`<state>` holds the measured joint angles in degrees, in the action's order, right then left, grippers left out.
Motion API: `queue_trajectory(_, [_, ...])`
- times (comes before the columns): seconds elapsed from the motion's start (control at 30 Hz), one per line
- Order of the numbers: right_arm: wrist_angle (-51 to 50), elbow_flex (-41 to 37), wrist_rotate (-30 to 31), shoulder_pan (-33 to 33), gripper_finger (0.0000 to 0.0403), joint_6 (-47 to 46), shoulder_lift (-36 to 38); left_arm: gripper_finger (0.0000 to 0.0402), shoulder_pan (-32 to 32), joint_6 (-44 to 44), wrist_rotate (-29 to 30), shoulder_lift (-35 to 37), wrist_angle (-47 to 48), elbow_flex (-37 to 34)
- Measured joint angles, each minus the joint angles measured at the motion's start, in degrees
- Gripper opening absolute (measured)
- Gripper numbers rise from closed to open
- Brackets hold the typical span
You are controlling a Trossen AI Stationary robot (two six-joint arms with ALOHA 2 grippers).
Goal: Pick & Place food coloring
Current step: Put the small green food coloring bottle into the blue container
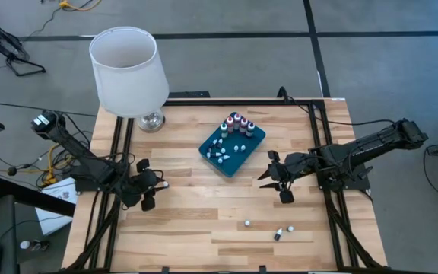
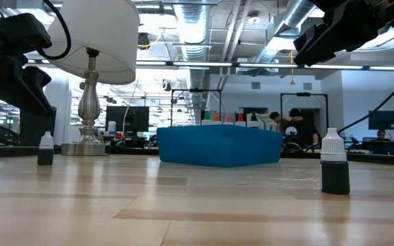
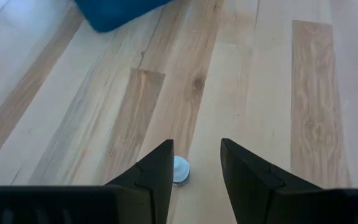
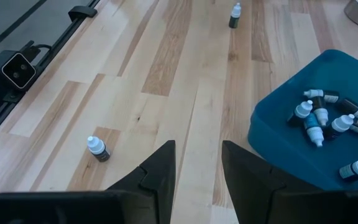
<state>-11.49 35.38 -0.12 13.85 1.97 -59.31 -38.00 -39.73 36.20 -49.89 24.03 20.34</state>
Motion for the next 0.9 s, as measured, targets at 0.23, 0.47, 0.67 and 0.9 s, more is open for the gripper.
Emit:
queue_trajectory(0.23, [0.0,0.0,0.0,0.0,0.012,0.0,0.0,0.0125,0.0,-0.4,0.1,-1.8,0.2,0.0])
queue_trajectory(0.47, [0.0,0.0,0.0,0.0,0.012,-0.1,0.0,0.0125,0.0,-1.5,1.7,-6.9,-0.8,0.0])
queue_trajectory(0.67, [0.0,0.0,0.0,0.0,0.012,-0.1,0.0,0.0125,0.0,-3.0,1.5,-10.2,-0.8,0.0])
queue_trajectory(0.9, [0.0,0.0,0.0,0.0,0.012,0.0,0.0,0.0125,0.0,-3.6,1.3,-12.6,-1.6,0.0])
